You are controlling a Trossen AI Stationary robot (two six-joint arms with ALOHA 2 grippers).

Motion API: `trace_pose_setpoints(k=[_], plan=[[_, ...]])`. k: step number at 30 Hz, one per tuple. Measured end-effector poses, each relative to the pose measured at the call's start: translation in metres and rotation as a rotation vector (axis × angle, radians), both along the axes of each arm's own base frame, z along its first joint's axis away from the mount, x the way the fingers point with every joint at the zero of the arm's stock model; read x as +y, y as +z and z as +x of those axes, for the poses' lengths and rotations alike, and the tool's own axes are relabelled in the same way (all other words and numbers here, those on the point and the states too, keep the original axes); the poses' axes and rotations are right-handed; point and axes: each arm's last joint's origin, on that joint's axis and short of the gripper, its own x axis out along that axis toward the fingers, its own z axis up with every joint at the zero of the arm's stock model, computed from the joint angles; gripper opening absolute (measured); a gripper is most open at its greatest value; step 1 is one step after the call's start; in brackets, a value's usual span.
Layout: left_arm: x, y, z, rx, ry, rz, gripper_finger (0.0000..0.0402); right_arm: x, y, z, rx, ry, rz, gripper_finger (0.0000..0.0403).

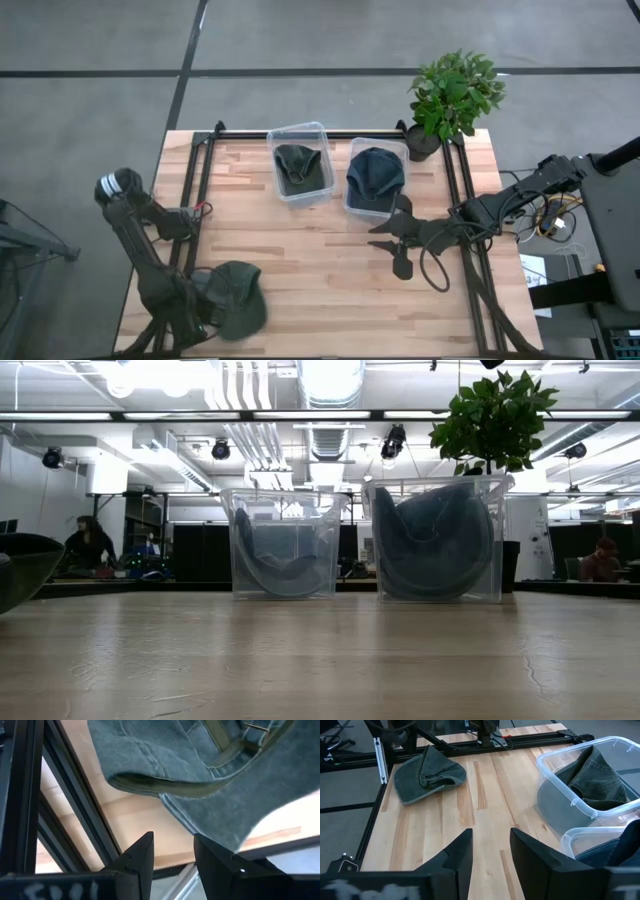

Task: Pick & Place hat
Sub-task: Put the green cap into the left transparent bin

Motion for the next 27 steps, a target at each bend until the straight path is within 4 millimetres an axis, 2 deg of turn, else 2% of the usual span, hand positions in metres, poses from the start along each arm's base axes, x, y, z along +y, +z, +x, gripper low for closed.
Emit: trace_pose_setpoints(k=[9,14,19,27], plan=[[-0.005,-0.019,0.011,-0.016,0.026,0.099,0.0131,0.000,0.000,0.000,-0.001,0.000,0.001,0.0114],[-0.003,-0.027,0.022,-0.017,0.056,0.136,0.0131,0.000,0.000,0.000,-0.003,-0.004,0.009,0.0118],[-0.002,-0.035,0.025,-0.007,0.039,0.159,0.0131,0.000,0.001,0.000,-0.004,-0.007,0.015,0.0124],[-0.002,-0.036,0.025,-0.021,0.006,0.147,0.0131,0.000,0.001,0.000,-0.005,-0.007,0.016,0.0130]])
